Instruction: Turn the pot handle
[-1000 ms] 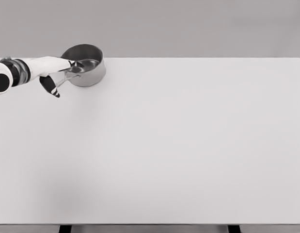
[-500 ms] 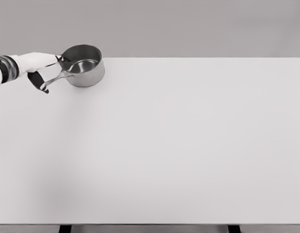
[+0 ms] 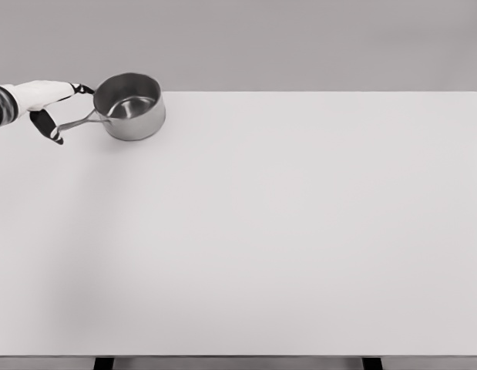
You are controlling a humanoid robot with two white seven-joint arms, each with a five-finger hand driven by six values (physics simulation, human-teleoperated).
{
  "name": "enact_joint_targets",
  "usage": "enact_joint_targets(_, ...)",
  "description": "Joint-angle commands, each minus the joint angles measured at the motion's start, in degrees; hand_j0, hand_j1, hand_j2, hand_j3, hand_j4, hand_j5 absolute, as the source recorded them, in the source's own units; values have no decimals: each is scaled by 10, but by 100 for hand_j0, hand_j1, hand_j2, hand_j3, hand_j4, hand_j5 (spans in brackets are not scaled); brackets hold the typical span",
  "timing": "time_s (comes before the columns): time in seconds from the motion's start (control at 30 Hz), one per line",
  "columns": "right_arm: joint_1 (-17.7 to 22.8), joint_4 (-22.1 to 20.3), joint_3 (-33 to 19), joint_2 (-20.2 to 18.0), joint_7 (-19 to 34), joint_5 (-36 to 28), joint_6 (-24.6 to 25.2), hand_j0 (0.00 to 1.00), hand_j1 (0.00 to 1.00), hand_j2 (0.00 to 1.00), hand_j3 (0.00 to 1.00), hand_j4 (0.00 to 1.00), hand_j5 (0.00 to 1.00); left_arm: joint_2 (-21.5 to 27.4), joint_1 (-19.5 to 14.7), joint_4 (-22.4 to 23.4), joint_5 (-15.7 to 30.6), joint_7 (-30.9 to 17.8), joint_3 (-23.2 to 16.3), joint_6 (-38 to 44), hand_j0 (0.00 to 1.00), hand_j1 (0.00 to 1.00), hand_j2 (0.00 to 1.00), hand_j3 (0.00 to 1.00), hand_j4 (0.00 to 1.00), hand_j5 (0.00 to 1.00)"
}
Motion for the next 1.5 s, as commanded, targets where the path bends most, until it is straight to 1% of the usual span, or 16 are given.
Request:
enact_joint_targets(0.0, 0, 0, 0, 0, 0, 1, 0, 100, 100, 100, 100, 100, 100, -3, 0, 10, -2, 3, 3, 0, 100, 100, 100, 100, 100, 100)
enact_joint_targets(0.1, 0, 0, 0, 0, 0, 1, 0, 100, 100, 100, 100, 100, 100, -7, -1, 13, -2, 5, 3, 1, 100, 100, 100, 100, 100, 100)
enact_joint_targets(0.17, 0, 0, 0, 0, 0, 0, 0, 100, 100, 100, 100, 100, 100, -15, -11, 24, -2, 5, 4, 1, 100, 100, 100, 100, 100, 100)
enact_joint_targets(0.23, 0, 0, 0, 0, 0, 0, 0, 100, 100, 100, 100, 100, 100, -20, -12, 30, -2, 9, 4, 1, 100, 100, 100, 100, 100, 100)
enact_joint_targets(0.43, 0, 0, 0, 0, 0, 0, 0, 100, 100, 100, 100, 100, 100, -37, -17, 75, -13, 33, 4, 1, 100, 100, 100, 100, 100, 100)
enact_joint_targets(0.57, 0, 0, 0, 0, 0, 1, 0, 100, 100, 100, 100, 100, 100, -42, -23, 90, -17, 34, 4, 3, 100, 100, 100, 100, 100, 100)
enact_joint_targets(0.63, 0, 0, 0, 0, 0, 0, 0, 100, 100, 100, 100, 100, 100, -42, -24, 94, -17, 49, 4, 4, 100, 100, 100, 100, 100, 100)
enact_joint_targets(0.77, 0, 0, 0, 0, 0, 1, 0, 100, 100, 100, 100, 100, 100, -60, -31, 125, -18, 57, 3, 4, 100, 100, 100, 100, 100, 100)
enact_joint_targets(0.9, 0, 0, 0, 0, 0, 0, 0, 100, 100, 100, 100, 100, 100, -61, -32, 126, -18, 63, 3, 4, 100, 100, 100, 100, 100, 100)
enact_joint_targets(1.1, 0, 0, 0, 0, 0, 1, 0, 100, 100, 100, 100, 100, 100, -73, -39, 147, -18, 66, 3, 4, 100, 100, 100, 100, 100, 100)
enact_joint_targets(1.13, 0, 0, 0, 0, 0, 0, 0, 100, 100, 100, 100, 100, 100, -74, -40, 151, -17, 81, 3, 4, 100, 100, 100, 100, 100, 100)
enact_joint_targets(1.2, 0, 0, 0, 0, 0, 1, 0, 100, 100, 100, 100, 100, 100, -80, -40, 163, -18, 89, 4, 4, 100, 100, 100, 100, 100, 100)
enact_joint_targets(1.37, 0, 0, 0, 0, 0, 1, 0, 100, 100, 100, 100, 100, 100, -87, -47, 176, -18, 90, 4, 5, 100, 100, 100, 100, 100, 100)
enact_joint_targets(1.47, 0, 0, 0, 0, 0, 1, 0, 100, 100, 100, 100, 100, 100, -92, -49, 197, -17, 115, 4, 6, 100, 100, 100, 100, 100, 100)
